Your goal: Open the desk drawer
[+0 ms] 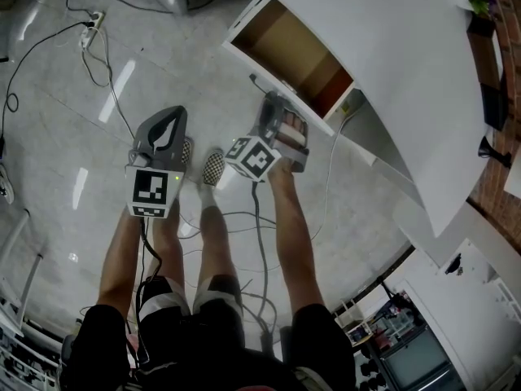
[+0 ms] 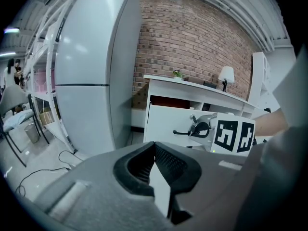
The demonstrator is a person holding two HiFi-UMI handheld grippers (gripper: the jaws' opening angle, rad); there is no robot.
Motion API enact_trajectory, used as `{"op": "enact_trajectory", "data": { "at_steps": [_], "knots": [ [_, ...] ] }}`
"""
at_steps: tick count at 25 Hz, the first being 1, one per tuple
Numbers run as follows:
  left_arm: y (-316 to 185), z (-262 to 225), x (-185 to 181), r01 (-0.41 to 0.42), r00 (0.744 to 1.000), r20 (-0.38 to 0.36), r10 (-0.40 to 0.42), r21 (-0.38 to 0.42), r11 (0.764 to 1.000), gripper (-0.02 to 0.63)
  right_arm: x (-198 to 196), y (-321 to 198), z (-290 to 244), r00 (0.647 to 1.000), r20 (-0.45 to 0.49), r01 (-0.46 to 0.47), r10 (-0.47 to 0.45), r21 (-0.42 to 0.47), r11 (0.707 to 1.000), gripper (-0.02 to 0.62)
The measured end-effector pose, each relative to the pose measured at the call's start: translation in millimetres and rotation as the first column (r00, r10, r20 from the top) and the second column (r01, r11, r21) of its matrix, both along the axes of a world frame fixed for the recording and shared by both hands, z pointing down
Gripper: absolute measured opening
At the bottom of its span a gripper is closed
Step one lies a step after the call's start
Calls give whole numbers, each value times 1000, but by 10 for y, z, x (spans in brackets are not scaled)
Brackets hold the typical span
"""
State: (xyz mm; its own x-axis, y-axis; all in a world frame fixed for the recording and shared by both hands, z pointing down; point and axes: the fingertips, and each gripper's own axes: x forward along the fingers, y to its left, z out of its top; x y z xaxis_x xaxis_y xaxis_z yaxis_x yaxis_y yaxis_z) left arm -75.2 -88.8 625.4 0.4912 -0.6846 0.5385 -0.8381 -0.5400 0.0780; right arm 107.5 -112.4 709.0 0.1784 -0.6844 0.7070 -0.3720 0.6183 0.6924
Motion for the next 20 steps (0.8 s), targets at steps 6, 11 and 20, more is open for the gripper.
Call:
{"op": "enact_trajectory", "data": {
  "at_steps": [6,11,20],
  "knots": [
    [142,-5,-77,-3,1000,7,3,-6,1000,11,-188,245,-9,1000,29,10,-9,-16,1000,21],
    [194,-3,-143,0,1000,11,1,-7,1000,11,-273,404,19,999,32,8,-6,-38,999,21],
    [232,0,-202,7,1000,11,-7,-6,1000,11,-378,680,70,999,31,19,-17,-66,998,21]
  ]
}}
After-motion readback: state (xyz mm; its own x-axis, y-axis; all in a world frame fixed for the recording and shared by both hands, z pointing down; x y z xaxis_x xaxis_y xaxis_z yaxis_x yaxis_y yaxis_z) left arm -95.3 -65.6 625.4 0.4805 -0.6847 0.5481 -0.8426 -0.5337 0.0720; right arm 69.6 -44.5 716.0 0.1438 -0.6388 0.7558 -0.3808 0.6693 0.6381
